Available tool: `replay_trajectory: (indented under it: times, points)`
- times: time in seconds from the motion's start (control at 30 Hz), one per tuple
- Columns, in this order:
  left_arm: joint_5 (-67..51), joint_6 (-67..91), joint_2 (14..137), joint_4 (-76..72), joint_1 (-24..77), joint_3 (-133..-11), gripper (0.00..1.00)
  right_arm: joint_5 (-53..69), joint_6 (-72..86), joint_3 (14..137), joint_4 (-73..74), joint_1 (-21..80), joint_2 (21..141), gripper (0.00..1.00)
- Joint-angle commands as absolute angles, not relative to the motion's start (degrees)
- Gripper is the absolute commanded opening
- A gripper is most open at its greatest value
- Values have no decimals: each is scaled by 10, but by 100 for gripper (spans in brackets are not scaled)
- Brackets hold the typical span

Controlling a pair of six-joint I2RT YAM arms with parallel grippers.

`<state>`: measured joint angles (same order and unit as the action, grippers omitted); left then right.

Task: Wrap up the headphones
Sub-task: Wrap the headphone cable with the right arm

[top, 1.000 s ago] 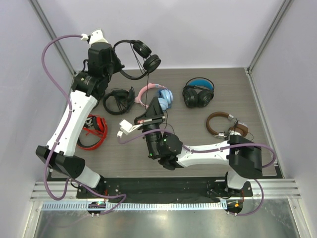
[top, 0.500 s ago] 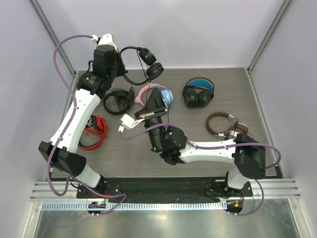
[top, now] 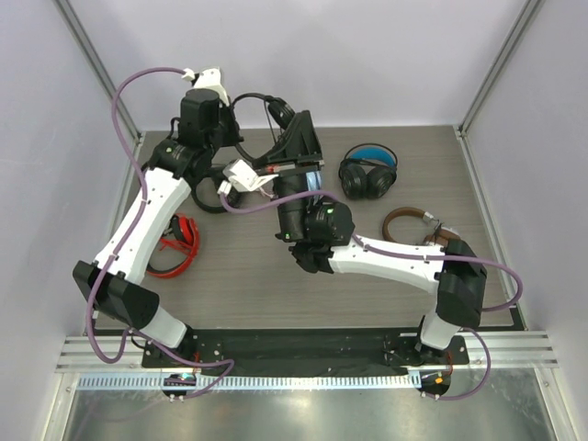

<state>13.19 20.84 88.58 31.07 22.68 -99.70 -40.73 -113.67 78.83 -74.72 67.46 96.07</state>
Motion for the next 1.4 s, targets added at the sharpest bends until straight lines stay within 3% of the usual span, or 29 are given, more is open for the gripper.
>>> replay_trajectory:
  times: [0.0,0.2,0.73,1.37]
  points:
    - [110,196,853,257,230,-991,0,-390,-1158,837,-868,660,957,28]
    - [104,194,846,255,232,-987,0,-411,-1070,860,-786,642,946,23]
    - [88,189,842,256,235,-976,0,-429,-843,894,-521,601,897,25]
    - [144,140,887,300,291,-1013,0,-396,-854,929,-462,606,907,22]
